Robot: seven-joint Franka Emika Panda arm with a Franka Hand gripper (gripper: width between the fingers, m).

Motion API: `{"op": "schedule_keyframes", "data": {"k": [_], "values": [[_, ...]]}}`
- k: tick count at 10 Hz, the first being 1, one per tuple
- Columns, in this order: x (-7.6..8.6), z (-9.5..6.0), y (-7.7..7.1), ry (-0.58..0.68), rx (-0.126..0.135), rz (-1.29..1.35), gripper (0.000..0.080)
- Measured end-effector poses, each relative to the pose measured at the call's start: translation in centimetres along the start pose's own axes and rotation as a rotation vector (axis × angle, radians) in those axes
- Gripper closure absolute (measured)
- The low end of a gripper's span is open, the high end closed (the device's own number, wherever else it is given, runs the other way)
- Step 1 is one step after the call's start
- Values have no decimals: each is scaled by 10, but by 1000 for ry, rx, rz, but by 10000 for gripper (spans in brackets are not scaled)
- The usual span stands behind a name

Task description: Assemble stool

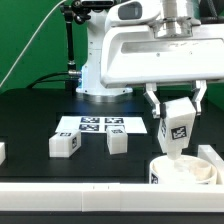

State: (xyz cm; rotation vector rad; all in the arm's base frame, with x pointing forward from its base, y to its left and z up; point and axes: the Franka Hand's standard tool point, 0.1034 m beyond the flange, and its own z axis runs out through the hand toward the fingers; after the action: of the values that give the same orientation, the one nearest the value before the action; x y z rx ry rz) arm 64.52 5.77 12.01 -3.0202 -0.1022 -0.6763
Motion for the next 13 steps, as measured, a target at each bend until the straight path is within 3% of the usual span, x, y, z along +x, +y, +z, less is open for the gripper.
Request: {"op": "schedule_keyframes", "data": {"k": [11, 13], "values": [[6, 5, -6, 82, -16, -122, 472], [6, 6, -3, 259, -42, -139, 472]]}}
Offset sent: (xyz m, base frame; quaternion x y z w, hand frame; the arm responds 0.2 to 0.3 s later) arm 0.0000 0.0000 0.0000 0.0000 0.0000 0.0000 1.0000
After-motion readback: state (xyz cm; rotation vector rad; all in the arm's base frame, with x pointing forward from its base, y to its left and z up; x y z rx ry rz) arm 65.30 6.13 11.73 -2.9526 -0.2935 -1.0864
